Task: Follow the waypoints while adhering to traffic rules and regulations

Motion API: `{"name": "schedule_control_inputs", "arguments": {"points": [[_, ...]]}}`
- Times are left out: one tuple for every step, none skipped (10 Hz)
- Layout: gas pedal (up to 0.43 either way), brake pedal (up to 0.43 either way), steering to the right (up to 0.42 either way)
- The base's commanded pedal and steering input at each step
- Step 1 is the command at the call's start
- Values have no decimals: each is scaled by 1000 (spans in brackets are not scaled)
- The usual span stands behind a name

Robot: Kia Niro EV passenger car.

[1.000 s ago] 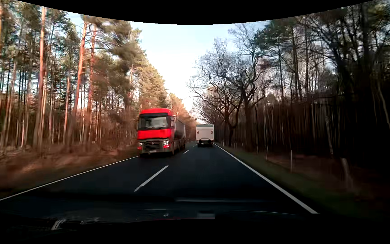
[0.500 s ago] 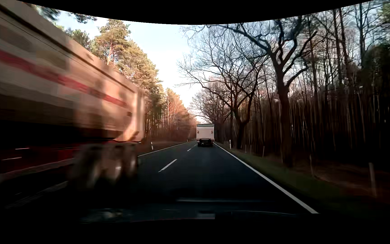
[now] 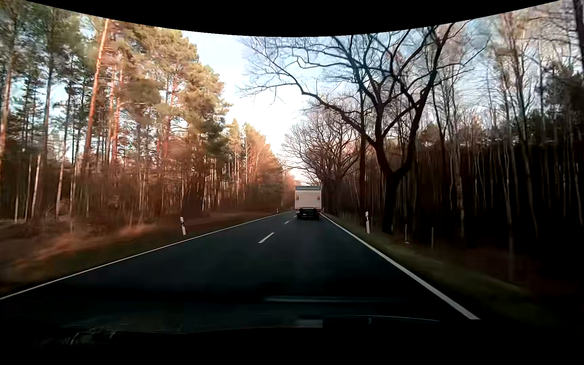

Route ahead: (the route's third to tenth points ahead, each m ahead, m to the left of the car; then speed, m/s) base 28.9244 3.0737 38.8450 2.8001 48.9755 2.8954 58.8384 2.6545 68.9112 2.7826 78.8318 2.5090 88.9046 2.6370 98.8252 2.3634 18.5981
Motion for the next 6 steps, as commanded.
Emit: {"name": "schedule_control_inputs", "arguments": {"points": [[130, 0, -3], [130, 0, -2], [130, 0, -2], [130, 0, -2], [130, 0, -2], [130, 0, -3]]}}
